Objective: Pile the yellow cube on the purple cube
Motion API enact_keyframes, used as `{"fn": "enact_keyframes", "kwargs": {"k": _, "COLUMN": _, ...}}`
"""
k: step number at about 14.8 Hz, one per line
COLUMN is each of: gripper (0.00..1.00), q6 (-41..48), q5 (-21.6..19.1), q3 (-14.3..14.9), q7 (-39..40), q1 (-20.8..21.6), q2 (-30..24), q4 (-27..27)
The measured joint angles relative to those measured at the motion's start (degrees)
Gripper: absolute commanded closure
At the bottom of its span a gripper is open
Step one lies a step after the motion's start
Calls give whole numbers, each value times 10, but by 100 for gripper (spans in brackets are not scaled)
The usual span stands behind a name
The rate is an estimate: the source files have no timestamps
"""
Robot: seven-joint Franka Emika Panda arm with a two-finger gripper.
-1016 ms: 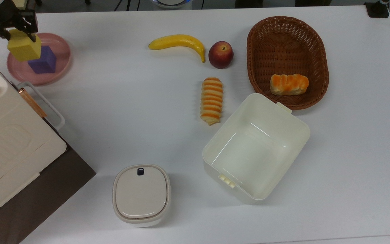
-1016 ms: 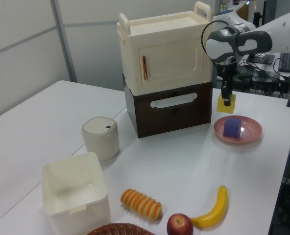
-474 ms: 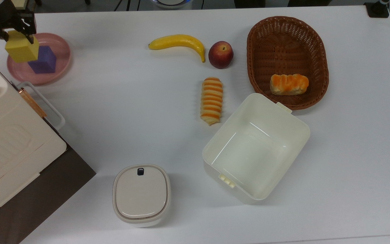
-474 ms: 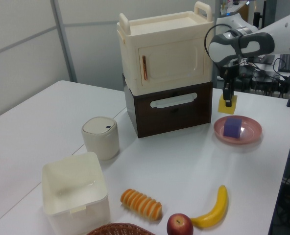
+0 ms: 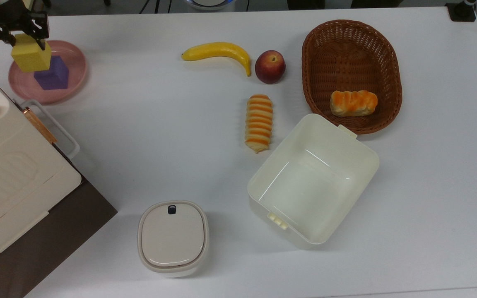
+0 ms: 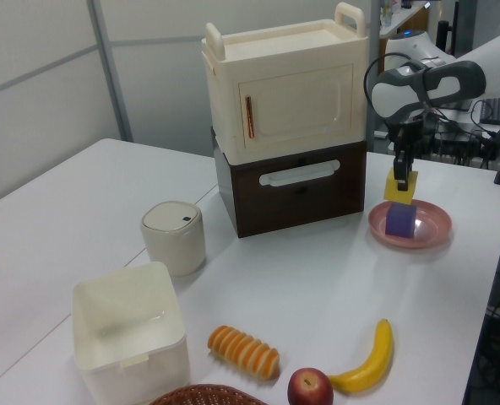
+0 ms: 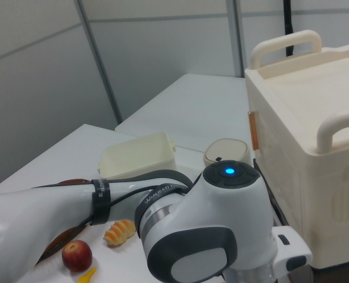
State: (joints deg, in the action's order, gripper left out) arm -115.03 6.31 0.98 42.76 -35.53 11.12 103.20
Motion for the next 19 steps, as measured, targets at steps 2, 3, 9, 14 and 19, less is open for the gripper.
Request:
{"fn": "enact_keyframes", "kwargs": {"k": 2, "gripper": 55, "q6": 0, "q5": 0, "q3": 0, "q7": 0, "q1": -2, "q2": 0, "q4": 3}}
{"fn": "enact_keyframes", "kwargs": {"k": 3, "gripper": 41, "q6": 0, "q5": 0, "q3": 0, "q7": 0, "q1": -2, "q2": 0, "q4": 5}}
{"fn": "enact_keyframes", "kwargs": {"k": 9, "gripper": 0, "q6": 0, "q5": 0, "q3": 0, "q7": 0, "q1": -2, "q2": 0, "q4": 10}}
{"fn": "enact_keyframes", "kwargs": {"k": 14, "gripper": 0, "q6": -1, "q5": 0, "q3": 0, "q7": 0, "q1": -2, "q2": 0, "q4": 10}}
{"fn": "enact_keyframes", "kwargs": {"k": 19, "gripper": 0, "q6": 4, "q5": 0, "q3": -9, "q7": -18, "q1": 2, "q2": -14, "q4": 6}}
